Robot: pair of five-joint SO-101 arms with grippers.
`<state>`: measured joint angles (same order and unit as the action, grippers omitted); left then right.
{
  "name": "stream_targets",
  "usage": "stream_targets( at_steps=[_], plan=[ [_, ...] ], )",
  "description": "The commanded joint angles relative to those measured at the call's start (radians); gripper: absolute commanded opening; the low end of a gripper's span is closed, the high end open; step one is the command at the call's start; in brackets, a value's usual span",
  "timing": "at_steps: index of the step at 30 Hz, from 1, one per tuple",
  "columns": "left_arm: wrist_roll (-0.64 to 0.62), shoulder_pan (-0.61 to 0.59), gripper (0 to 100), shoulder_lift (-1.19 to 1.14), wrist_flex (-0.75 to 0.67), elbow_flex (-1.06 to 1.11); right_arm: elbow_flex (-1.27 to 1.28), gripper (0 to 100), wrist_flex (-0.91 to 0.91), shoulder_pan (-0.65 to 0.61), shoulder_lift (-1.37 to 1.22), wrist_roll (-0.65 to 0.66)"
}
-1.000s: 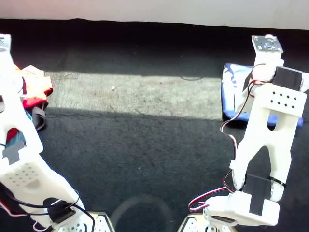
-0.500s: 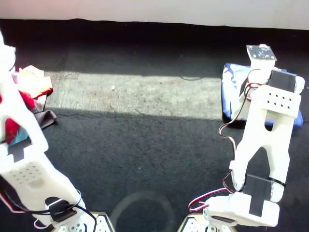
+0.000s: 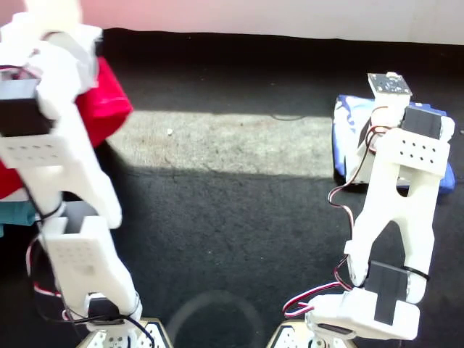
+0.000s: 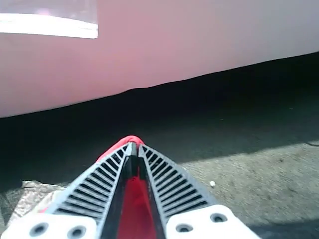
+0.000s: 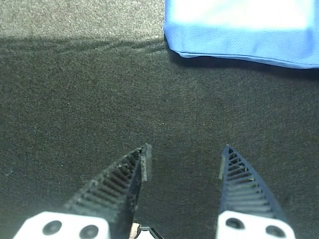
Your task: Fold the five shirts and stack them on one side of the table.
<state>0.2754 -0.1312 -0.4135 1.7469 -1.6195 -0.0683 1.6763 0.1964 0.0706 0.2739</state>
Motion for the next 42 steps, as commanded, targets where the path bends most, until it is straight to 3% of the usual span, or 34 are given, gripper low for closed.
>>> stream_targets(
  at_steps=[1, 7, 14, 19, 25, 33, 36, 42],
  plan=[
    [-0.005, 0.16, 1, 0.105, 0.0, -0.027, 0.002, 22.1, -0.008, -0.002, 0.044, -0.012],
    [-0.002, 0.421, 1, 0.193, -0.002, -0.027, 0.002, 22.1, -0.002, -0.002, 0.044, -0.012],
    [-0.005, 0.506, 1, 0.2, -0.009, -0.027, 0.002, 22.1, -0.002, -0.002, 0.044, -0.012],
    [-0.055, 0.357, 1, 0.177, 0.015, 0.097, 0.002, 22.1, -0.002, -0.004, 0.044, -0.012],
    [-0.158, 0.136, 1, 0.131, 0.015, 0.581, -0.001, 22.1, -0.008, -0.004, 0.051, -0.012],
    [-0.163, -0.065, 1, 0.008, 0.006, 1.087, -0.001, 22.1, -0.002, -0.013, 0.051, -0.009],
    [-0.161, -0.153, 1, -0.068, -0.017, 1.145, 0.001, 22.1, 0.022, -0.081, 0.053, -0.005],
    [-0.161, -0.305, 1, -0.186, -0.104, 1.148, 0.002, 22.1, 0.018, -0.332, 0.045, -0.003]
  ],
)
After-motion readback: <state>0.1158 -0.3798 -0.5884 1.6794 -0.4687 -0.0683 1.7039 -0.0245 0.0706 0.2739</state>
